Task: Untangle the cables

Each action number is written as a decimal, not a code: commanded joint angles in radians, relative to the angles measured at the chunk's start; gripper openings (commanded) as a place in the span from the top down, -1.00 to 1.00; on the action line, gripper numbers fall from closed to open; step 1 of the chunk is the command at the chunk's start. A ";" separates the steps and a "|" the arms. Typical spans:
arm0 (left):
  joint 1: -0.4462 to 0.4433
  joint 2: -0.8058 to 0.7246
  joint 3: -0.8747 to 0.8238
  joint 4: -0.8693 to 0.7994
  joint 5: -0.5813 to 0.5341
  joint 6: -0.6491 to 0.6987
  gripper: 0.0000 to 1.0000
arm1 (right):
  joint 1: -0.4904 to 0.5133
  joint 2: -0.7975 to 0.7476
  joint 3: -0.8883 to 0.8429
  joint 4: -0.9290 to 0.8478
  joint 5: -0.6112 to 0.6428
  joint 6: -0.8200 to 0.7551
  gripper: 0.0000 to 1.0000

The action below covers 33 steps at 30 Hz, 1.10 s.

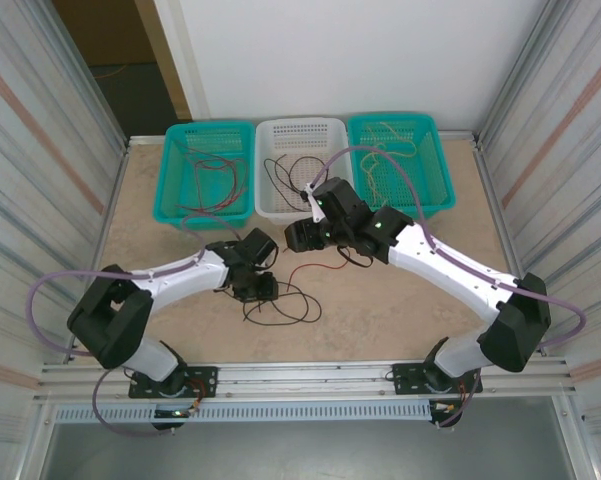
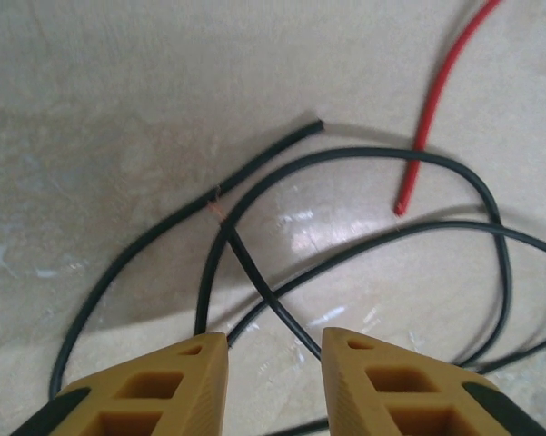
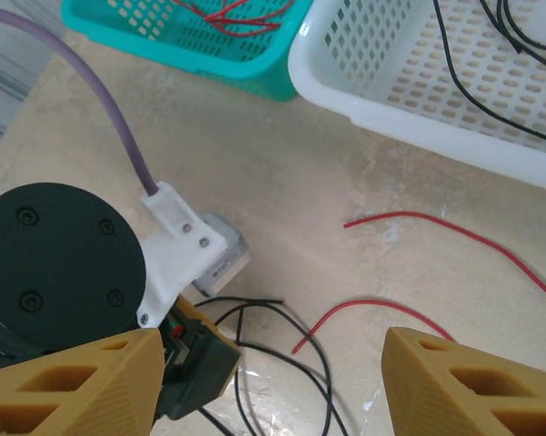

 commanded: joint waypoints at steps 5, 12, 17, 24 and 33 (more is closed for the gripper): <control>-0.010 -0.038 0.007 -0.069 -0.169 0.011 0.20 | -0.026 -0.042 -0.036 0.033 -0.006 0.060 -0.27; -0.009 0.021 -0.021 0.013 -0.070 0.029 0.38 | -0.062 -0.062 -0.060 0.050 -0.032 0.092 -0.25; -0.009 0.044 0.022 -0.018 -0.071 0.042 0.91 | -0.075 -0.077 -0.064 0.041 -0.035 0.090 -0.24; -0.009 -0.164 0.176 -0.168 -0.109 0.161 1.00 | -0.090 -0.072 -0.074 0.039 -0.130 0.044 -0.33; -0.009 -0.330 0.442 -0.302 0.029 0.436 1.00 | -0.082 -0.040 -0.014 0.027 -0.291 -0.038 -0.47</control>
